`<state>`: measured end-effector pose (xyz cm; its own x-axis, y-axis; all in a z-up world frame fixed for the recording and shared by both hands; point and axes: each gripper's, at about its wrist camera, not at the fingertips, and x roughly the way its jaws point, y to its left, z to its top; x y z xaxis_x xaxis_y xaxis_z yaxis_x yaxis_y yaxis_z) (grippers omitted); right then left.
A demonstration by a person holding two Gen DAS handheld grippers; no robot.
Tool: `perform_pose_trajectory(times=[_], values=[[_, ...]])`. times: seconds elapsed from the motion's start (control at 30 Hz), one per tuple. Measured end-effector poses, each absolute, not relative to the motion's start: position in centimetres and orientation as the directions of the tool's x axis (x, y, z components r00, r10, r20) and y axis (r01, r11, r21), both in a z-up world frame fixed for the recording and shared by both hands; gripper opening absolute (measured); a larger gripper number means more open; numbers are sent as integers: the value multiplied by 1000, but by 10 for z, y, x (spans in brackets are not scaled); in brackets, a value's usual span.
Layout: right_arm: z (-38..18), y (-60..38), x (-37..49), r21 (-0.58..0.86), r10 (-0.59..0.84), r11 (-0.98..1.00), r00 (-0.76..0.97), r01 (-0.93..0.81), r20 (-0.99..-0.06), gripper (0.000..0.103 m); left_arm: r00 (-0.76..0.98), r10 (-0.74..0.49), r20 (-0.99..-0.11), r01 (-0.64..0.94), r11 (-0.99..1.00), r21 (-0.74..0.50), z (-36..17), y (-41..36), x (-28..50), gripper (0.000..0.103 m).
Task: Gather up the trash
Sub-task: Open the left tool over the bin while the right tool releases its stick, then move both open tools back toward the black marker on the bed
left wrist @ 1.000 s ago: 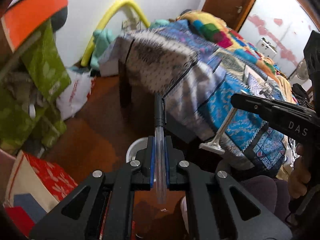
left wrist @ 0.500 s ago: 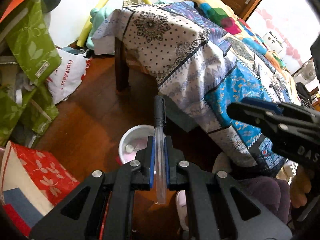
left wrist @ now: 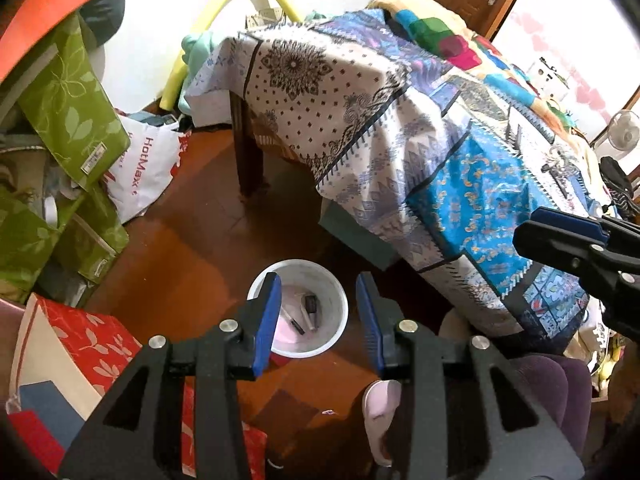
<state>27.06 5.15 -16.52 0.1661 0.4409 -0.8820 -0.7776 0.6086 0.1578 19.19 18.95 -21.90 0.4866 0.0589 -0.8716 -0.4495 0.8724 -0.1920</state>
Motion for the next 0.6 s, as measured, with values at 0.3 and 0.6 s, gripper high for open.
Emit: perform_pose_trajectory(times=[0.3, 0.6], values=[[-128, 17, 252, 147, 498, 604, 227, -783, -837, 35, 575, 136, -806, -411, 900, -142, -157, 156, 166, 37], [-84, -28, 234, 134, 563, 616, 314, -776, -765, 35, 673, 167, -720, -354, 928, -115, -98, 112, 154, 37]])
